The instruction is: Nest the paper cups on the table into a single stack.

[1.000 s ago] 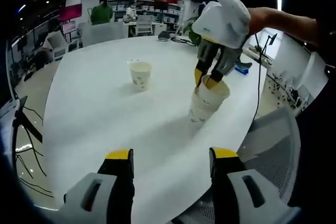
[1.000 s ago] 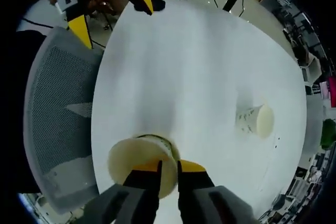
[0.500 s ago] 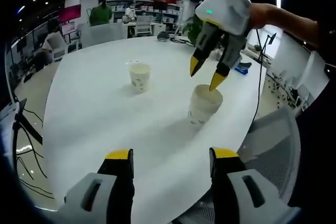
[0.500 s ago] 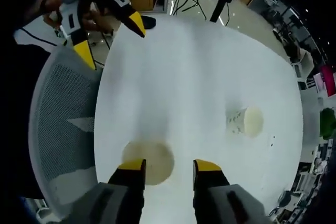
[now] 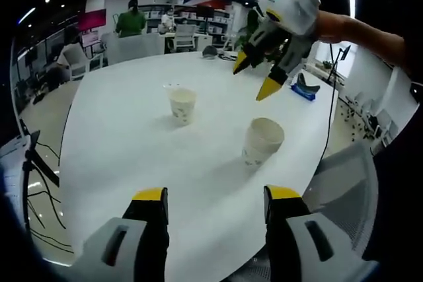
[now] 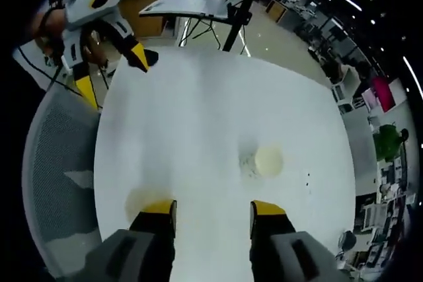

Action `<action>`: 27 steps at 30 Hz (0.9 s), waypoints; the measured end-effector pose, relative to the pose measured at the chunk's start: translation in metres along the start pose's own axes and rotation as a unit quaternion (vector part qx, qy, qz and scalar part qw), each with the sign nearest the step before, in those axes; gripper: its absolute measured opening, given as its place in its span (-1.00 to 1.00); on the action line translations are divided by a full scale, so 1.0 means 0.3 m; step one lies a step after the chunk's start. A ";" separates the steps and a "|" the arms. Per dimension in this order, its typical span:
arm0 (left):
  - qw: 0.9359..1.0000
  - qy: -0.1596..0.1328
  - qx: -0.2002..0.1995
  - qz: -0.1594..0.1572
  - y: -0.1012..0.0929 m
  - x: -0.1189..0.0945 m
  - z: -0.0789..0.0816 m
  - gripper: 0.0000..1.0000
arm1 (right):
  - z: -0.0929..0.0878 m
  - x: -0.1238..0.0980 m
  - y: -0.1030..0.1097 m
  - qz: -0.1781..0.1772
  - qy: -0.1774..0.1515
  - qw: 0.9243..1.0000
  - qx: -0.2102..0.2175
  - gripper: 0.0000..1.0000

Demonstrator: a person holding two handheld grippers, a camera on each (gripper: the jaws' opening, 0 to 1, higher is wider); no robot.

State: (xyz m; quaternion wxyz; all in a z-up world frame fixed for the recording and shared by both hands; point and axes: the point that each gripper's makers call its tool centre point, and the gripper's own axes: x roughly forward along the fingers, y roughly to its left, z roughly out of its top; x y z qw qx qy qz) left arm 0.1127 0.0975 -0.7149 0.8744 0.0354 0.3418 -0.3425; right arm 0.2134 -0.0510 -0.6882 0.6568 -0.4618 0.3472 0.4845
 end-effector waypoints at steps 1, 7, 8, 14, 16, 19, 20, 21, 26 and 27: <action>1.000 0.000 0.000 0.000 -0.002 -0.001 0.000 0.15 | 0.003 -0.010 -0.005 -0.008 -0.006 1.000 -0.001 -0.11; 1.000 0.000 -0.004 0.000 0.007 -0.002 0.002 0.15 | -0.003 -0.035 -0.002 -0.026 -0.024 0.999 0.009 -0.08; 1.000 0.001 -0.003 0.000 0.008 -0.002 0.002 0.15 | -0.007 -0.037 0.001 -0.028 -0.024 0.999 0.010 -0.07; 1.000 0.004 -0.001 -0.001 0.018 -0.009 0.004 0.15 | -0.055 -0.047 0.013 -0.040 -0.025 0.998 0.032 -0.05; 1.000 0.004 -0.001 0.000 0.020 -0.012 0.005 0.15 | -0.063 -0.054 0.022 -0.042 -0.027 0.998 0.044 -0.05; 1.000 0.002 -0.003 0.001 0.023 -0.017 0.011 0.15 | -0.064 -0.051 0.035 -0.043 -0.031 0.997 0.053 -0.05; 1.000 0.001 -0.004 0.001 0.027 -0.018 0.012 0.15 | -0.065 -0.050 0.039 -0.043 -0.031 0.997 0.055 -0.05; 1.000 -0.001 -0.005 0.002 0.032 -0.018 0.014 0.15 | -0.066 -0.049 0.042 -0.044 -0.032 0.997 0.057 -0.05; 1.000 -0.005 -0.009 0.005 0.029 -0.023 0.022 0.15 | -0.057 -0.045 0.041 -0.050 -0.041 0.996 0.069 -0.05; 1.000 -0.006 -0.009 0.006 0.025 -0.024 0.024 0.15 | -0.053 -0.045 0.044 -0.051 -0.043 0.995 0.070 -0.05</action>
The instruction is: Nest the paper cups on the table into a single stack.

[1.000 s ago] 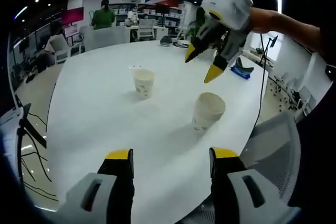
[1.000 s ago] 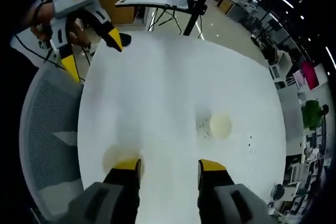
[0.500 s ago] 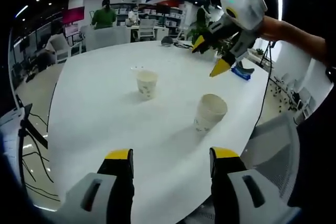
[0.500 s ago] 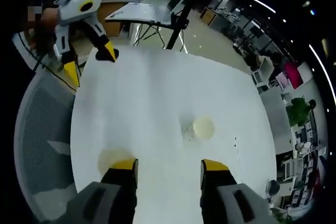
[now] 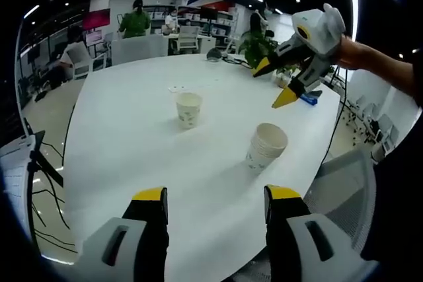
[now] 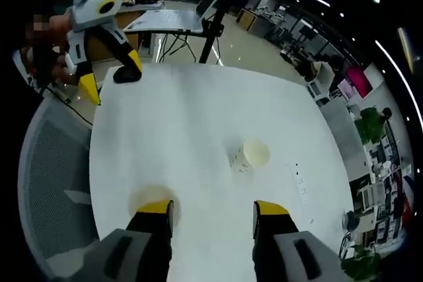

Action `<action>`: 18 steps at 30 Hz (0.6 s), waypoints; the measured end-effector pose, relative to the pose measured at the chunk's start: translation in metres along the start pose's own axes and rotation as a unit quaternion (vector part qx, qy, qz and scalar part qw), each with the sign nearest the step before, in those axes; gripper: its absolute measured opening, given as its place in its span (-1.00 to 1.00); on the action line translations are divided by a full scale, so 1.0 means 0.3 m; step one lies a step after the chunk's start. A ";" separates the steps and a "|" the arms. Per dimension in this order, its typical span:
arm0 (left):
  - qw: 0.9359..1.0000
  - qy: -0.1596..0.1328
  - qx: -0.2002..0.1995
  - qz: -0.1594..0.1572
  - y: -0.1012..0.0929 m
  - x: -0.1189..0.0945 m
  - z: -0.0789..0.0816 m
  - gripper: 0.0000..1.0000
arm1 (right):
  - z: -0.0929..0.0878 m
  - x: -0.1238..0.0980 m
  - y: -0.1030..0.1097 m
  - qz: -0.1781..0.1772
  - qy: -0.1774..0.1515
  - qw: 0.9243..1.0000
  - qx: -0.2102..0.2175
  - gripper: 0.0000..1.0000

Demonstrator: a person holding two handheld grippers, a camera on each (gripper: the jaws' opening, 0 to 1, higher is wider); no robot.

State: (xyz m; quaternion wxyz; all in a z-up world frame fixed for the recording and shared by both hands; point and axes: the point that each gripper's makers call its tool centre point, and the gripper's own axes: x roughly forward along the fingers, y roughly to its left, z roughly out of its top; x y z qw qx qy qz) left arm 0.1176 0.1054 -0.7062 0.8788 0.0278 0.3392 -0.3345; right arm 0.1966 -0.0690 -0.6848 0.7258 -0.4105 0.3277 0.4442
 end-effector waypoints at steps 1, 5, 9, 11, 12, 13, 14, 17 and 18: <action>1.000 -0.003 -0.001 0.001 -0.003 -0.002 0.005 0.16 | 0.005 0.000 0.003 -0.002 -0.003 1.000 0.002 -0.05; 1.000 -0.008 -0.004 0.003 -0.007 -0.002 0.015 0.16 | 0.019 0.011 -0.001 -0.008 -0.013 1.000 0.014 -0.05; 1.000 -0.011 0.001 0.004 -0.019 -0.002 0.035 0.18 | 0.050 0.010 -0.001 -0.017 -0.031 0.999 0.039 -0.04; 1.000 -0.013 0.003 0.006 -0.023 -0.003 0.046 0.19 | 0.059 0.008 -0.004 -0.020 -0.036 0.998 0.048 -0.04; 1.000 -0.015 0.004 0.006 -0.025 -0.004 0.052 0.19 | 0.062 0.010 -0.010 -0.020 -0.040 0.997 0.059 -0.04; 1.000 -0.016 0.004 0.007 -0.025 -0.004 0.054 0.19 | 0.063 0.012 -0.012 -0.018 -0.042 0.997 0.065 -0.04; 1.000 -0.018 0.003 0.008 -0.025 -0.005 0.056 0.19 | 0.063 0.014 -0.014 -0.016 -0.043 0.996 0.073 -0.04; 1.000 -0.020 0.001 0.010 -0.029 -0.003 0.056 0.19 | 0.081 0.015 -0.023 -0.014 -0.058 0.992 0.109 -0.03; 1.000 -0.020 0.001 0.010 -0.031 -0.003 0.055 0.19 | 0.083 0.020 -0.034 -0.014 -0.062 0.991 0.120 -0.03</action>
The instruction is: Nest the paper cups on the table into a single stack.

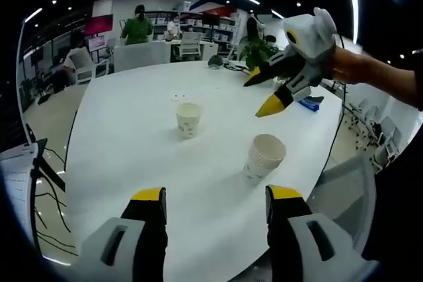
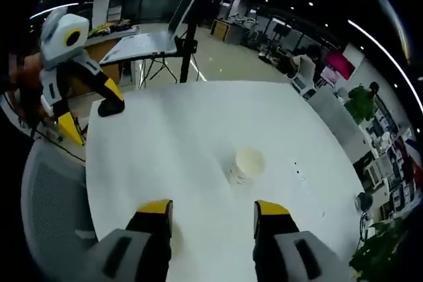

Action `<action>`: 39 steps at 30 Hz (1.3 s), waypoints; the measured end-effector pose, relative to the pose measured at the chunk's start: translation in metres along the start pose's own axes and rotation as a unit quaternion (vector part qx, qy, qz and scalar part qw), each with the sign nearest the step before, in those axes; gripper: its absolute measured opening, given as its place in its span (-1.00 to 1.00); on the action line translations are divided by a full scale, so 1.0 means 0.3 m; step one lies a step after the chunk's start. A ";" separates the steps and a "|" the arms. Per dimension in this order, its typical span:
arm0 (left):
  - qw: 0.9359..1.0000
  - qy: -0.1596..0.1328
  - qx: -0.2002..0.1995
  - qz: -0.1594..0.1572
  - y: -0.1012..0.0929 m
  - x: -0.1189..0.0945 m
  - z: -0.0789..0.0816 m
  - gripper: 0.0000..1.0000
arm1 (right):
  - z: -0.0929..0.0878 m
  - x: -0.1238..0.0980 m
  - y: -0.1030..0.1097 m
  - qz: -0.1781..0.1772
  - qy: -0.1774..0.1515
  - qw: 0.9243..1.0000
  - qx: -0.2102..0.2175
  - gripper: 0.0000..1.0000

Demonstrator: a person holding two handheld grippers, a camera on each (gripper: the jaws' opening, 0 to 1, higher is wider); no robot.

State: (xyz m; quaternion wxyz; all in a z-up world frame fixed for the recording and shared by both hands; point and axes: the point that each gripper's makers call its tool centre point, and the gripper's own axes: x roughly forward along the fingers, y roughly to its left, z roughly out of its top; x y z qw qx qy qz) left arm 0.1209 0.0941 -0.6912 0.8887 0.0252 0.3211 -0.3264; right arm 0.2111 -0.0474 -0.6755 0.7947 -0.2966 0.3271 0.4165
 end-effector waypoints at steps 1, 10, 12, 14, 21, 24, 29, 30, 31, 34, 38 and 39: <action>1.000 -0.001 -0.001 0.001 -0.001 -0.001 0.000 0.19 | 0.004 0.003 -0.006 0.000 -0.002 1.000 0.006 -0.02; 1.000 -0.006 -0.006 0.010 -0.013 -0.005 -0.010 0.19 | 0.047 0.077 -0.051 0.006 -0.018 0.999 0.041 -0.04; 1.000 -0.008 -0.007 0.012 -0.011 -0.005 -0.008 0.19 | 0.060 0.091 -0.052 0.004 -0.021 0.999 0.043 -0.04; 1.000 -0.007 -0.006 0.013 -0.012 -0.006 -0.007 0.19 | 0.075 0.106 -0.058 0.001 -0.025 0.999 0.045 -0.04; 1.000 -0.012 -0.004 0.019 -0.024 -0.022 0.008 0.18 | 0.127 0.153 -0.115 -0.009 -0.043 0.998 0.051 -0.05; 1.000 -0.010 -0.006 0.019 -0.037 -0.032 0.004 0.18 | 0.129 0.175 -0.116 -0.006 -0.040 0.998 0.050 -0.05; 1.000 -0.003 -0.009 0.017 -0.034 -0.023 -0.013 0.18 | 0.122 0.213 -0.124 0.000 -0.029 0.999 0.043 -0.06; 1.000 -0.003 -0.009 0.017 -0.034 -0.021 -0.013 0.18 | 0.123 0.239 -0.128 0.003 -0.028 0.999 0.042 -0.07; 1.000 -0.003 -0.010 0.017 -0.034 -0.019 -0.013 0.18 | 0.123 0.258 -0.130 0.005 -0.025 0.999 0.041 -0.08; 1.000 -0.003 -0.010 0.016 -0.038 -0.013 -0.010 0.18 | 0.124 0.283 -0.141 0.009 -0.019 0.999 0.039 -0.09; 1.000 0.000 -0.007 0.014 -0.036 -0.005 -0.012 0.18 | 0.120 0.321 -0.145 0.021 -0.002 0.999 0.042 -0.10; 1.000 0.001 -0.007 0.014 -0.034 -0.004 -0.013 0.18 | 0.119 0.338 -0.145 0.025 0.003 0.999 0.040 -0.10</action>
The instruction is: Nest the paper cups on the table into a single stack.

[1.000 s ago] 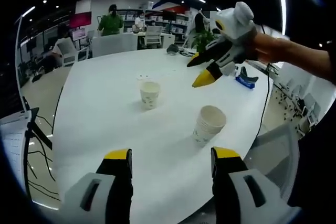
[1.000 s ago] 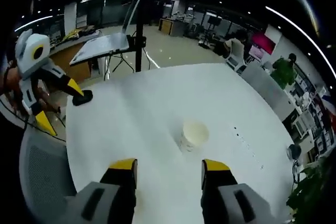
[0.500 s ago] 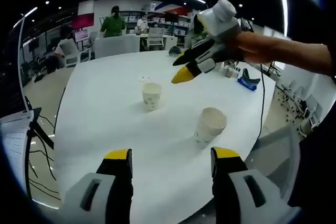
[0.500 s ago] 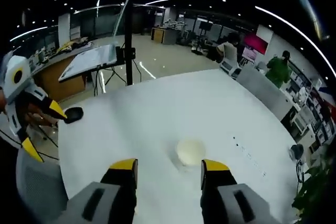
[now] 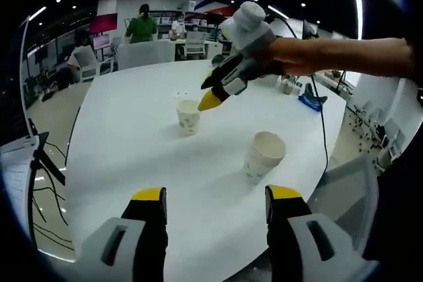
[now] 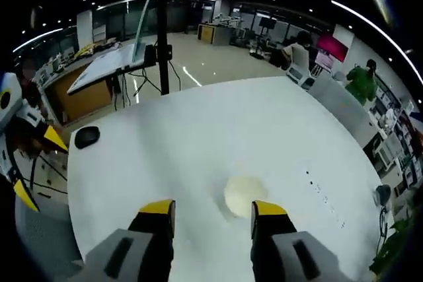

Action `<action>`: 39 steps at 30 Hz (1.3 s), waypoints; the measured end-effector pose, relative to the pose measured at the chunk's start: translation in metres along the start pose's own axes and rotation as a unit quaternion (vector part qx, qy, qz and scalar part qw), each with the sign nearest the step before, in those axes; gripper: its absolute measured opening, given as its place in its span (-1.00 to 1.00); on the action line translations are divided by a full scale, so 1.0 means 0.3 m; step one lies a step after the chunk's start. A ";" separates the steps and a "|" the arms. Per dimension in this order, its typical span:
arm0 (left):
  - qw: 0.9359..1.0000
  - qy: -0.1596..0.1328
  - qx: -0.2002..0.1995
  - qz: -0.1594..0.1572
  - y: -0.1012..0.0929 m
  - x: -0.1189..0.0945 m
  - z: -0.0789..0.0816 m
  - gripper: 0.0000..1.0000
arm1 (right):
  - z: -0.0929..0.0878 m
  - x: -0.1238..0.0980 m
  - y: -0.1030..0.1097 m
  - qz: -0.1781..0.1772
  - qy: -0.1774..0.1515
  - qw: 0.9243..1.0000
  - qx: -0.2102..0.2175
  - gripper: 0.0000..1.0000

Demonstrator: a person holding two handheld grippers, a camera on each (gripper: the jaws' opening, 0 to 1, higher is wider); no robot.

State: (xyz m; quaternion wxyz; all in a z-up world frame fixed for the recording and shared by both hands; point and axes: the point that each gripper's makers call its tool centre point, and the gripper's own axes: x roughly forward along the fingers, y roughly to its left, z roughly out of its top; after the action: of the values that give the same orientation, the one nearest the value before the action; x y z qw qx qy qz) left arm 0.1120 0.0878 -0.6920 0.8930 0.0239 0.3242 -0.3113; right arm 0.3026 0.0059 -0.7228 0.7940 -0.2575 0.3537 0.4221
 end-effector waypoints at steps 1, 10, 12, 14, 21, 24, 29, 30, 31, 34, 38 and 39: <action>1.000 0.000 0.000 0.000 0.002 0.001 -0.001 0.18 | 0.000 0.004 0.004 0.002 0.001 1.000 -0.002 -0.11; 1.000 0.010 0.003 -0.002 0.007 0.007 -0.030 0.18 | -0.016 0.133 -0.016 0.025 0.038 0.999 -0.004 -0.27; 1.000 0.013 0.002 0.002 0.023 0.007 -0.041 0.18 | -0.031 0.143 -0.004 0.034 0.052 0.998 0.001 -0.27; 1.000 0.014 0.001 0.004 0.032 0.002 -0.043 0.18 | -0.036 0.192 -0.017 0.045 0.073 0.996 -0.007 -0.27; 1.000 0.015 -0.004 0.011 0.066 -0.008 -0.042 0.17 | -0.091 0.221 -0.012 0.064 0.110 0.991 -0.028 -0.30; 1.000 0.016 -0.004 0.012 0.071 -0.005 -0.044 0.17 | -0.108 0.228 -0.004 0.068 0.121 0.990 -0.033 -0.33; 1.000 0.019 -0.007 0.009 0.066 0.006 -0.056 0.17 | -0.146 0.292 -0.022 0.067 0.145 0.986 -0.055 -0.37; 1.000 0.020 -0.008 0.008 0.065 0.008 -0.057 0.17 | -0.149 0.285 -0.020 0.068 0.148 0.985 -0.060 -0.42; 1.000 0.020 -0.009 0.008 0.063 0.010 -0.057 0.17 | -0.151 0.286 -0.016 0.068 0.149 0.984 -0.065 -0.47; 1.000 0.020 -0.012 0.007 0.062 0.018 -0.058 0.18 | -0.167 0.290 -0.008 0.062 0.158 0.982 -0.083 -0.56; 1.000 0.018 -0.015 0.005 0.060 0.031 -0.053 0.18 | -0.184 0.318 -0.014 0.058 0.169 0.979 -0.102 -0.83; 1.000 0.018 -0.015 0.005 0.059 0.033 -0.052 0.18 | -0.180 0.307 -0.014 0.055 0.172 0.978 -0.107 -1.00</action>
State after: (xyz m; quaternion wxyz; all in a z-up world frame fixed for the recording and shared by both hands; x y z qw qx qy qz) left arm 0.1192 0.1006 -0.7131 0.8887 0.0174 0.3450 -0.3016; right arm 0.3238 0.0105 -0.8273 0.6646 -0.3898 0.4515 0.4499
